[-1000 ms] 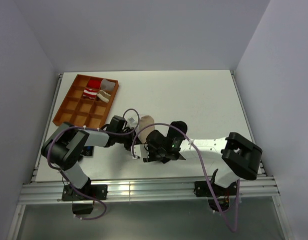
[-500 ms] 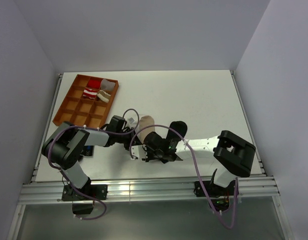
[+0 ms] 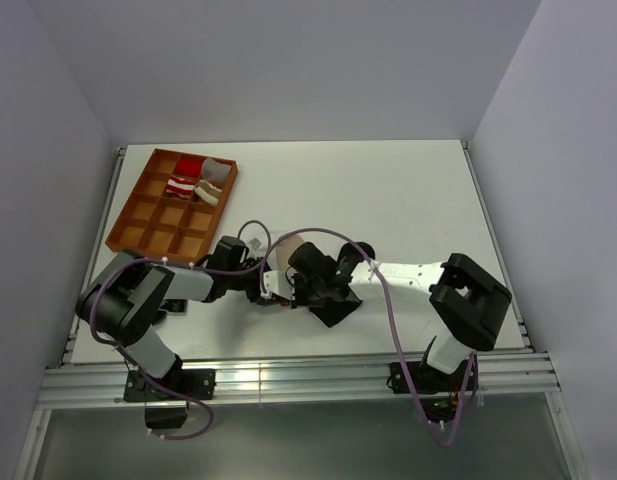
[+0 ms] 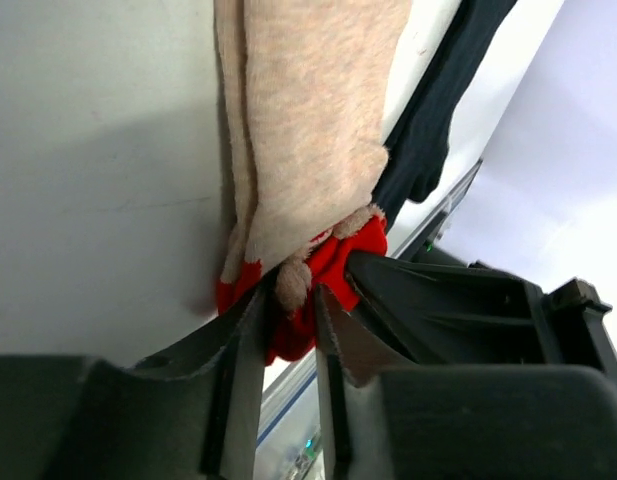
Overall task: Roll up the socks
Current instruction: Roll the sock at the center of the board.
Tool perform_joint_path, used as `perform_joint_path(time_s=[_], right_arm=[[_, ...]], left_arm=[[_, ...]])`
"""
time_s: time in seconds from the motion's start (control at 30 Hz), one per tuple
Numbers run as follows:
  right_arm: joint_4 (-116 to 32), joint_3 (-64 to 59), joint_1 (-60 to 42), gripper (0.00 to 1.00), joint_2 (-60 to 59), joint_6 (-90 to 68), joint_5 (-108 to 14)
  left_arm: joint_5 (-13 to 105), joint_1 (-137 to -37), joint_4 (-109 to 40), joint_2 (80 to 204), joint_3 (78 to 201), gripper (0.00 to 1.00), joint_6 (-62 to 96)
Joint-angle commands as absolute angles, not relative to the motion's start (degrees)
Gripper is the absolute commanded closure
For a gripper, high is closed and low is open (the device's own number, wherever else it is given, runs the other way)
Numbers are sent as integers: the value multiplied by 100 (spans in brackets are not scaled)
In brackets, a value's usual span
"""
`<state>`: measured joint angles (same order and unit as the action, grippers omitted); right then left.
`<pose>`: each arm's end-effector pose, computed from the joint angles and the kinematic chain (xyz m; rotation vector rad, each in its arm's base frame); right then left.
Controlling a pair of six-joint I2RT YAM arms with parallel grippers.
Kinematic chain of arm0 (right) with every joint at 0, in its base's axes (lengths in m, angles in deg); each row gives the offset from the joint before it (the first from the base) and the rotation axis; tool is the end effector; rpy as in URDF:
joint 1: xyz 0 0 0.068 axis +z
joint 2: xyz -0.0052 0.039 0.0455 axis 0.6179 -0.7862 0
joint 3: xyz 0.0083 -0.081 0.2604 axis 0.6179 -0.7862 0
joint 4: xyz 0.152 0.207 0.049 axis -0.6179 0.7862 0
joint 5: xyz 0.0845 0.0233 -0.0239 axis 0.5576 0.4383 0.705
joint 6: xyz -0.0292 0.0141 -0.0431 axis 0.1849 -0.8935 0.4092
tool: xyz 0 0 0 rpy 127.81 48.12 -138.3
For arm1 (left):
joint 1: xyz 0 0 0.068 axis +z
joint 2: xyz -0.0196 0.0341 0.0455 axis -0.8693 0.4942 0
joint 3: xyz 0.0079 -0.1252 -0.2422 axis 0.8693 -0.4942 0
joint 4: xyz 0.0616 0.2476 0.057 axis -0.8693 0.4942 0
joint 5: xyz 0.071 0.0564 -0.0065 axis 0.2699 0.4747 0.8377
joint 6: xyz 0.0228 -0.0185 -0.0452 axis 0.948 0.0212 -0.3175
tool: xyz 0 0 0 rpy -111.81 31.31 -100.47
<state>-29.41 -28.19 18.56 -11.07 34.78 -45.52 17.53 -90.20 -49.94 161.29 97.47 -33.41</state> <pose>0.1666 0.2644 0.1694 -1.9279 1.6607 0.3274 0.2246 -0.1533 0.1063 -0.4158 2.7133 -1.4029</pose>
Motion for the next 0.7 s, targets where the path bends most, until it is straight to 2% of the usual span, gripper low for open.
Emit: perform_joint_path(time_s=[0.0, 0.07, 0.4, 0.67], right_arm=[[-1980, -2218, 1537, 87, -1299, 3308, -3641], [-1688, -2014, 1309, 87, -1413, 3282, -3324], [-19, -565, 588, 87, -2818, 3308, -2022], [1001, 551, 77, 87, -3882, 3414, -1223]], left_arm=[[2175, -9017, -5403, 15729, 9601, 69, -3752], [2351, -9017, -5517, 15553, 9514, 66, -3805], [2984, -9088, -5623, 15333, 9364, 67, -3692], [4460, -9290, -5543, 14727, 9047, 65, -2963]])
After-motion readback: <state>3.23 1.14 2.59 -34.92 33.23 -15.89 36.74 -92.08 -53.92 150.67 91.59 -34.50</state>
